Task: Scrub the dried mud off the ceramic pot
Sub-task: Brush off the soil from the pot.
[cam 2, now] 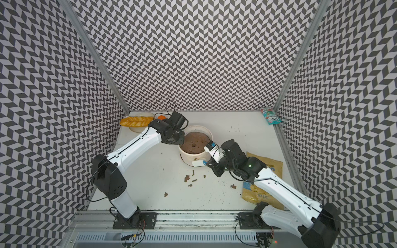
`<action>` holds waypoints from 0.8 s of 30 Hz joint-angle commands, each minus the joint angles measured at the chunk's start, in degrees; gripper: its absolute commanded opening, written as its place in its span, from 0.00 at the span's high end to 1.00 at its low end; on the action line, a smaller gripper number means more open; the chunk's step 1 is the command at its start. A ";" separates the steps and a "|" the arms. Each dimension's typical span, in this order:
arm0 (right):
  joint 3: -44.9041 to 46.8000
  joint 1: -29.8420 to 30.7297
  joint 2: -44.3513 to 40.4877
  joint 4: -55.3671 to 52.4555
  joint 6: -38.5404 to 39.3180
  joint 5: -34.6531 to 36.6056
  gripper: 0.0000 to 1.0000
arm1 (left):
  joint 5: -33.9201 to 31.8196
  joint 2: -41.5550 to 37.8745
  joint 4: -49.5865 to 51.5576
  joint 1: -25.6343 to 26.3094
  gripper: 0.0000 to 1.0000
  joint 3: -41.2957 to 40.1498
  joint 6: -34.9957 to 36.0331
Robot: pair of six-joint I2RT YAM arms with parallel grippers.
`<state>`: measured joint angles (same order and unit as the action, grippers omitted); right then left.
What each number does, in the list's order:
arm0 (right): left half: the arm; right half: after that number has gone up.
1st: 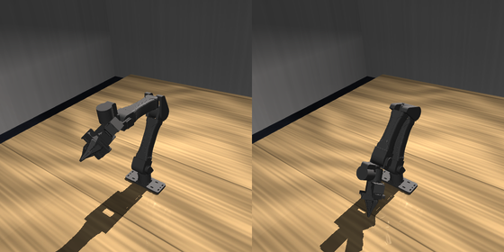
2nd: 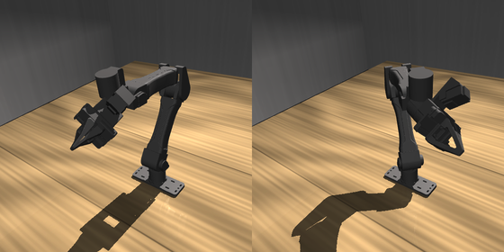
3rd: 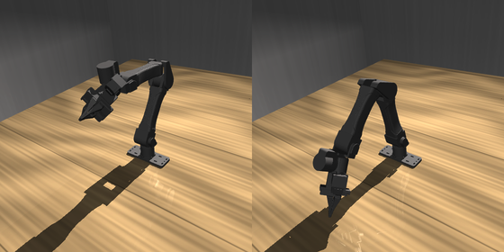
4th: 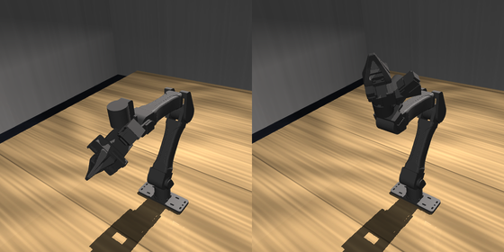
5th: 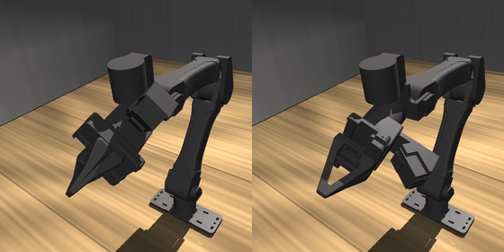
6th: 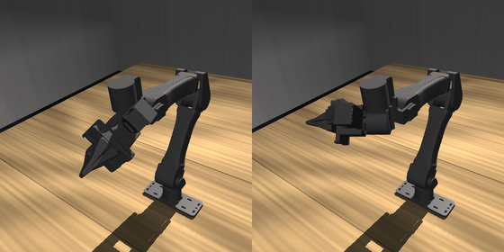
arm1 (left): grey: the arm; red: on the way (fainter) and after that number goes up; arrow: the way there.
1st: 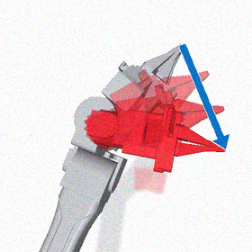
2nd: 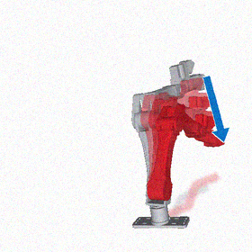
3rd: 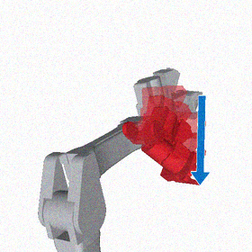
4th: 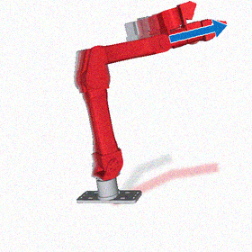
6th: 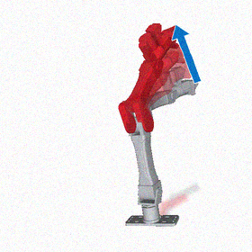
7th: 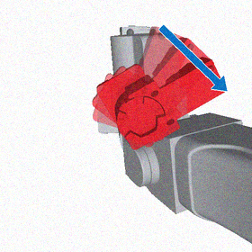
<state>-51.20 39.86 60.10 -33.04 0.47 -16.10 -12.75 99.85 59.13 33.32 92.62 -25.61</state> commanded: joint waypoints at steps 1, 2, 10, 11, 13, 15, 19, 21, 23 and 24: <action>-0.16 -2.06 -3.16 3.02 -2.02 5.75 1.00 | 0.42 2.38 2.13 -0.45 0.90 0.32 5.71; -0.28 -2.02 -3.42 2.26 -1.81 4.52 1.00 | 0.49 2.48 2.07 -0.53 0.90 0.52 5.80; -5.03 -0.25 -1.18 -4.61 2.24 -7.60 1.00 | 1.15 4.12 1.88 -0.79 0.89 2.85 7.20; -5.45 -0.22 -0.84 -5.13 2.62 -8.34 1.00 | 1.15 4.19 1.90 -0.88 0.89 2.98 7.37; -5.48 -0.19 -0.41 -5.51 4.05 -11.21 1.00 | 1.15 4.12 1.57 -1.09 0.89 3.09 8.06; -5.73 -0.22 -0.21 -5.55 4.35 -10.70 1.00 | 1.24 4.18 1.23 -1.43 0.89 3.25 8.92; -6.59 -0.22 -0.19 -6.22 5.98 -13.29 1.00 | 1.59 4.50 0.60 -2.06 0.88 3.57 10.27; -6.83 -0.21 -0.55 -6.30 6.16 -12.49 1.00 | 1.66 4.82 0.36 -2.43 0.88 3.85 10.95; -6.56 -0.20 -0.90 -6.25 6.46 -12.11 1.00 | 1.76 5.17 0.19 -2.81 0.88 4.41 11.67; -6.17 -0.23 -1.00 -5.87 5.87 -9.76 1.00 | 1.81 5.38 0.24 -3.02 0.87 4.83 11.94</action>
<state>-56.21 39.35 60.03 -40.73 5.41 -26.81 -11.42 103.00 59.00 31.31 96.47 -17.26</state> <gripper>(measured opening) 0.135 0.130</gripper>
